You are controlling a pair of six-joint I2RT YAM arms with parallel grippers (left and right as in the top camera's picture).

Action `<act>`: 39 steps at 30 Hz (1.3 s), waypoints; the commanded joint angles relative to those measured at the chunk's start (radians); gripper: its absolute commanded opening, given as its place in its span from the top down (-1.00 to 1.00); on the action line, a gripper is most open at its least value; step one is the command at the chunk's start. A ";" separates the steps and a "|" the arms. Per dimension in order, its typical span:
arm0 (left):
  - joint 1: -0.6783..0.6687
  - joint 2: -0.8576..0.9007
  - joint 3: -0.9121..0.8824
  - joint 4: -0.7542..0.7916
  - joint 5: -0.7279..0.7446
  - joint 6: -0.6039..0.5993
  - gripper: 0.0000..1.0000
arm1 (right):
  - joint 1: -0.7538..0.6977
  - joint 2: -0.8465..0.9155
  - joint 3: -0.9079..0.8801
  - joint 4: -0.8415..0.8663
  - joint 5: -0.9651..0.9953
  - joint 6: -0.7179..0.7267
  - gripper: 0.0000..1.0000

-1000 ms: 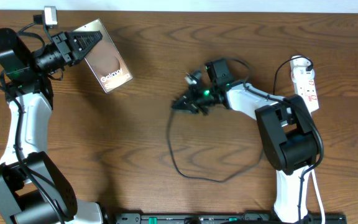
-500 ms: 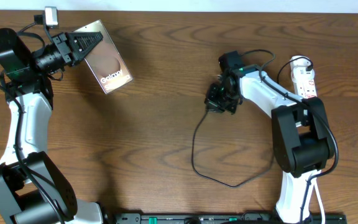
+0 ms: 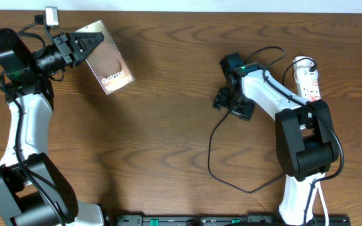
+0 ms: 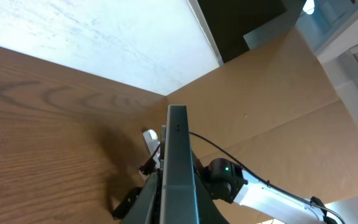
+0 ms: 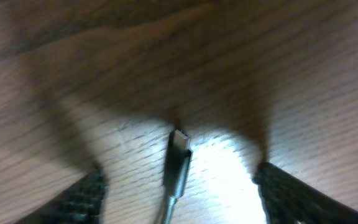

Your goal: Plug charger to phone and switch on socket

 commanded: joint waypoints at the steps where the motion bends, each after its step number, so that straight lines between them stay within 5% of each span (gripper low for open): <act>1: 0.002 -0.005 -0.002 0.009 0.021 0.009 0.85 | -0.008 0.065 -0.048 -0.014 0.050 -0.004 -0.99; 10: 0.002 -0.005 -0.002 0.009 0.021 0.009 0.85 | -0.002 0.065 -0.049 -0.016 -0.074 0.093 -0.90; 15: 0.002 -0.005 -0.002 0.009 0.021 0.009 0.85 | 0.026 0.065 -0.053 -0.005 -0.071 0.132 0.37; 18: 0.002 -0.005 -0.002 0.009 0.021 0.009 0.85 | 0.037 0.065 -0.053 0.002 -0.071 0.132 0.49; 22: 0.002 -0.005 -0.002 0.009 0.021 0.009 0.85 | 0.040 0.065 -0.054 0.021 -0.071 0.132 0.96; 39: 0.002 -0.005 -0.002 0.009 0.024 0.009 0.85 | -0.006 0.065 -0.053 -0.034 -0.111 0.005 0.98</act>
